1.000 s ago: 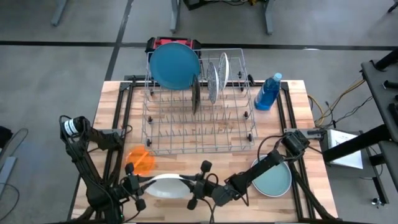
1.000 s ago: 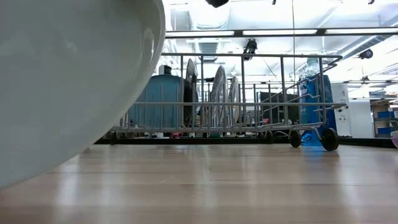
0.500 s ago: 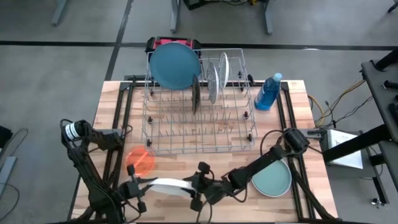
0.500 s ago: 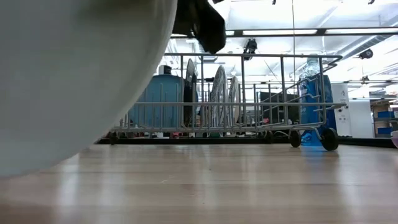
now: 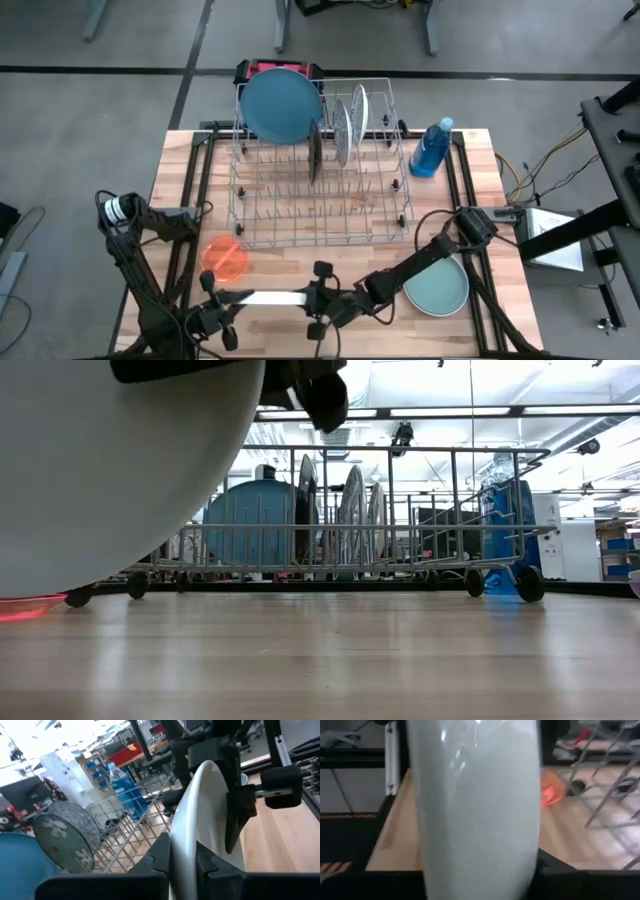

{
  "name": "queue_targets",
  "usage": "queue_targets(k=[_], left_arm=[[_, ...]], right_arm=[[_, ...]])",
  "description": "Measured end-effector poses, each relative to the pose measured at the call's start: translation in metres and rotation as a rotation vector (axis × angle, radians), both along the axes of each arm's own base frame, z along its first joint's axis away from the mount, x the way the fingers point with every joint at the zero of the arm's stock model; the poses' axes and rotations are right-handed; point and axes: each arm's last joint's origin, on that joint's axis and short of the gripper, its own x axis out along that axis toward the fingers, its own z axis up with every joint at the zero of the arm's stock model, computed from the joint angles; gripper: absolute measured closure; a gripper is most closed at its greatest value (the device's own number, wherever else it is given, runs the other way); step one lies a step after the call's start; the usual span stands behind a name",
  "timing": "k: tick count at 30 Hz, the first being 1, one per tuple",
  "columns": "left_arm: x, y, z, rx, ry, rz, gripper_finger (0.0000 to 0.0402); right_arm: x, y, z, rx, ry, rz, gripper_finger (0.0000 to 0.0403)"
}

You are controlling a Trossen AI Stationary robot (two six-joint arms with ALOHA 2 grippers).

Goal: Sort dishes
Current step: Put the white plate in the dish rack

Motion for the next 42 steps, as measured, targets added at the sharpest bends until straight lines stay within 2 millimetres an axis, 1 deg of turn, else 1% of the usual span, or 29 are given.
queue_targets(k=[3, 6, 9, 12, 15, 17, 21, 24, 26, 30, 33, 35, 40, 42], left_arm=[[-0.001, -0.001, 0.001, -0.013, 0.010, -0.006, 0.0367], [-0.001, -0.003, 0.000, -0.053, 0.032, -0.014, 0.0321], [0.001, -0.004, 0.003, -0.105, 0.058, -0.015, 0.0267], [0.002, -0.003, 0.005, -0.118, 0.108, -0.018, 0.0217], [0.002, -0.004, 0.011, -0.122, 0.168, -0.031, 0.0179], [0.002, -0.005, 0.014, -0.123, 0.209, -0.038, 0.0163], [0.002, -0.008, 0.023, -0.162, 0.299, -0.056, 0.0153], [0.001, -0.010, 0.028, -0.190, 0.359, -0.071, 0.0152], [0.000, -0.011, 0.032, -0.201, 0.396, -0.081, 0.0151], [-0.002, -0.013, 0.040, -0.203, 0.431, -0.093, 0.0151], [-0.003, -0.011, 0.044, -0.169, 0.420, -0.083, 0.0154], [-0.003, -0.009, 0.045, -0.137, 0.402, -0.074, 0.0157], [-0.004, -0.004, 0.044, -0.068, 0.367, -0.055, 0.0167], [-0.003, -0.002, 0.043, -0.051, 0.374, -0.048, 0.0169]], right_arm=[[-0.001, 0.001, 0.001, -0.068, -0.004, -0.018, 0.0330], [-0.004, 0.003, 0.004, -0.194, -0.009, -0.047, 0.0351], [-0.010, 0.006, 0.007, -0.367, 0.018, -0.053, 0.0351], [-0.014, 0.007, 0.013, -0.488, 0.041, -0.045, 0.0351], [-0.018, 0.006, 0.021, -0.597, 0.071, -0.036, 0.0352], [-0.020, 0.005, 0.024, -0.669, 0.092, -0.009, 0.0352], [-0.023, 0.009, 0.029, -0.784, 0.109, 0.042, 0.0352], [-0.031, 0.021, 0.035, -0.904, 0.113, 0.117, 0.0353], [-0.039, 0.031, 0.042, -0.973, 0.101, 0.167, 0.0353], [-0.059, 0.051, 0.056, -1.055, 0.062, 0.246, 0.0353], [-0.075, 0.065, 0.067, -1.127, 0.036, 0.368, 0.0353], [-0.088, 0.073, 0.077, -1.096, -0.002, 0.473, 0.0353], [-0.121, 0.083, 0.111, -0.807, -0.167, 0.832, 0.0353], [-0.131, 0.084, 0.120, -0.724, -0.231, 0.987, 0.0353]])
